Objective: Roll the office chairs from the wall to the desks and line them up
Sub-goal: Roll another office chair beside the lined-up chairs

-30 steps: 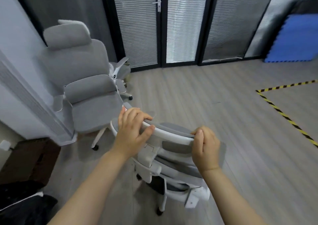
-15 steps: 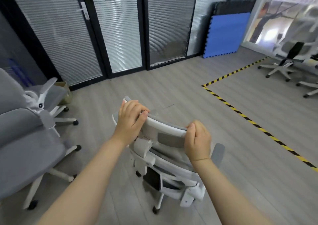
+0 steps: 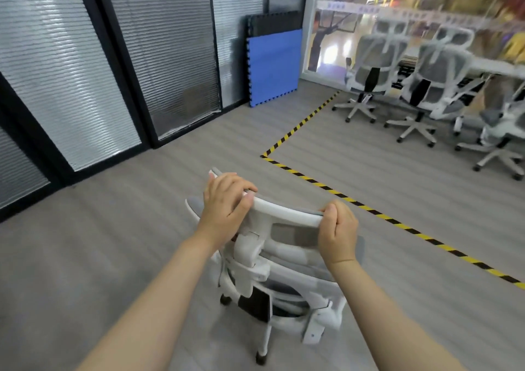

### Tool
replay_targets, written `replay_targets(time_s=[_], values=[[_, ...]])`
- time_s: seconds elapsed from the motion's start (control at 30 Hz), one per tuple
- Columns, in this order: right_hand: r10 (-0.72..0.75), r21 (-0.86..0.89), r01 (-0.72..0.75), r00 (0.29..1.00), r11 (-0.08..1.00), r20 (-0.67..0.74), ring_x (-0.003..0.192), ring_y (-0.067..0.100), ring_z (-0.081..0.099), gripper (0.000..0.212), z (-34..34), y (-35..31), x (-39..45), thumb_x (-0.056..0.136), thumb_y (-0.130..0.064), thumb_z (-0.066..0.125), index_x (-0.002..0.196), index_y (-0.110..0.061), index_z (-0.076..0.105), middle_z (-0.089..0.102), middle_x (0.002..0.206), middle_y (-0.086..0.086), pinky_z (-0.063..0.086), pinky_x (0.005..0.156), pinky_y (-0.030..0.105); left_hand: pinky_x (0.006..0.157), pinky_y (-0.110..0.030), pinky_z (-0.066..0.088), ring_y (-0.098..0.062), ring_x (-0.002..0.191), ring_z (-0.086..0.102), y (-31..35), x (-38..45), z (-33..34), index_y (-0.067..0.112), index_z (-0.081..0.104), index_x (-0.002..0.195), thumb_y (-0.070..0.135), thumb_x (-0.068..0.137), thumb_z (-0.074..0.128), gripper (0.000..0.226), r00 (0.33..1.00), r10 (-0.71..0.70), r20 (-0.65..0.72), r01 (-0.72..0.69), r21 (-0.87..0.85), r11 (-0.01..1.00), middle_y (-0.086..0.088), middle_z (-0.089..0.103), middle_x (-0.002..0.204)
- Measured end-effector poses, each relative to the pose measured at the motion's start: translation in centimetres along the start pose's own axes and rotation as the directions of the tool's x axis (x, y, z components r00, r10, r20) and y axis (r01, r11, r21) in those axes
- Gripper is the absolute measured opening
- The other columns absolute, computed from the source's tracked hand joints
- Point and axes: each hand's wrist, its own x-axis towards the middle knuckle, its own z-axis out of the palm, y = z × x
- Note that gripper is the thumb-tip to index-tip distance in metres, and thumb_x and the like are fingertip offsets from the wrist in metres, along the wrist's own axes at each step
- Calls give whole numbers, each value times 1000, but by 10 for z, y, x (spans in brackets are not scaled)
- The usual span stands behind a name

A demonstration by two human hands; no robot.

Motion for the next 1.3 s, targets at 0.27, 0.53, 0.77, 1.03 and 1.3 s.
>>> replay_targets(time_s=[0.27,0.53,0.77,1.03,1.3], values=[[118,-66,-125,988,990,-103,65,14,41,35,53,61,129,90,-32,23,66,-14,41,45,64,4,31,58,30,120,-42,0,9,122,32,-49,163,71,32,58,100,36,94,30,29,981,97,168,-80,-108,991,19,51,105],[104,-106,-133,965,985,-241,60,17,35,32,102,129,267,90,-28,24,64,-13,38,40,61,3,27,57,34,120,-42,6,8,116,37,-88,324,164,25,63,95,31,93,34,29,976,165,146,-139,-172,975,15,56,99],[96,-132,-124,976,984,-197,61,24,39,37,140,202,398,91,-30,24,65,-8,38,40,63,5,31,58,39,116,-43,19,1,127,36,-114,466,246,25,63,95,32,92,31,33,981,144,133,-108,-244,964,14,58,104],[114,-161,-149,971,976,-209,62,24,37,39,183,286,553,92,-31,22,67,-5,38,40,64,10,26,58,35,114,-48,24,4,128,32,-141,628,345,29,61,92,21,93,34,28,985,123,124,-82,-297,951,16,58,104],[65,-194,-116,966,974,-248,60,9,32,32,231,369,709,94,-30,22,66,-17,31,31,62,-3,25,57,22,117,-29,12,0,134,28,-183,792,441,29,61,94,24,95,30,31,973,179,143,-124,-328,937,17,56,107]])
